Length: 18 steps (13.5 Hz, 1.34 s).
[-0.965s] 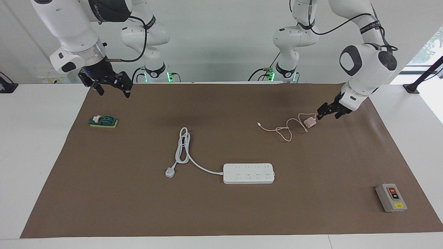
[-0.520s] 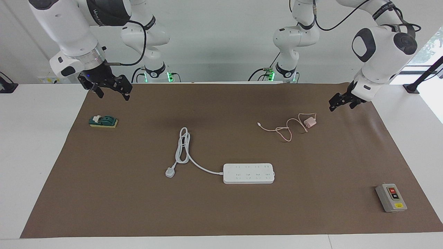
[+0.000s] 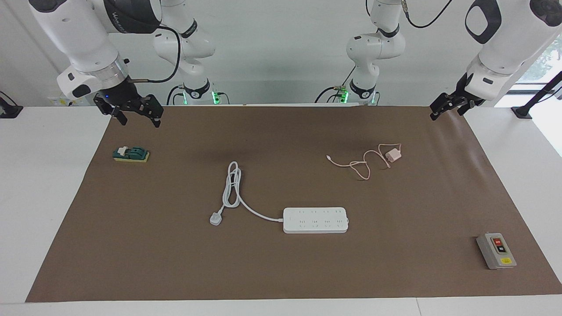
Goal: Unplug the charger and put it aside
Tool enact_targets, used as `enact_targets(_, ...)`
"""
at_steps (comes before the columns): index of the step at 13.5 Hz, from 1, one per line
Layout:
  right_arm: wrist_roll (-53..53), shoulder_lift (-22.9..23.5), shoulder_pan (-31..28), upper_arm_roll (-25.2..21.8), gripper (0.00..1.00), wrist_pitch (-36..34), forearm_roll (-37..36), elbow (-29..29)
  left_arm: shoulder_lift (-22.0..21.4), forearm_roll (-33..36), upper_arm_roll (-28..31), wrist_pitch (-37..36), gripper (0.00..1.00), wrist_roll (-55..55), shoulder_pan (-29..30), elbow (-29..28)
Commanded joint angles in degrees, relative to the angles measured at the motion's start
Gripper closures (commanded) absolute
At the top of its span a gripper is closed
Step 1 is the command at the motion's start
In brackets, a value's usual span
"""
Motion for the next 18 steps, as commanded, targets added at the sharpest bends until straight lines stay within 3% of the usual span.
enact_targets(1,-1.16,0.36,-1.09,0.21,0.0,0.14,0.17,0.24,0.82,0.93,-0.16,-2.42,0.0,-0.7,-0.26,2.57)
enact_targets(6,-1.95,0.36,-1.1,-0.67,0.0,0.58,-0.62,-0.03,2.4,0.32,-0.42,-3.73,0.0,-0.61,-1.14,5.81)
enact_targets(10,-7.58,0.45,-1.18,-0.84,0.0,0.92,-0.71,-0.03,2.93,-3.37,-1.39,0.65,0.0,-0.52,-3.15,5.47)
enact_targets(18,-7.23,0.63,-2.24,-1.37,0.0,2.33,-0.45,-0.29,1.97,-2.76,-1.3,0.39,0.0,8.32,-3.69,3.02)
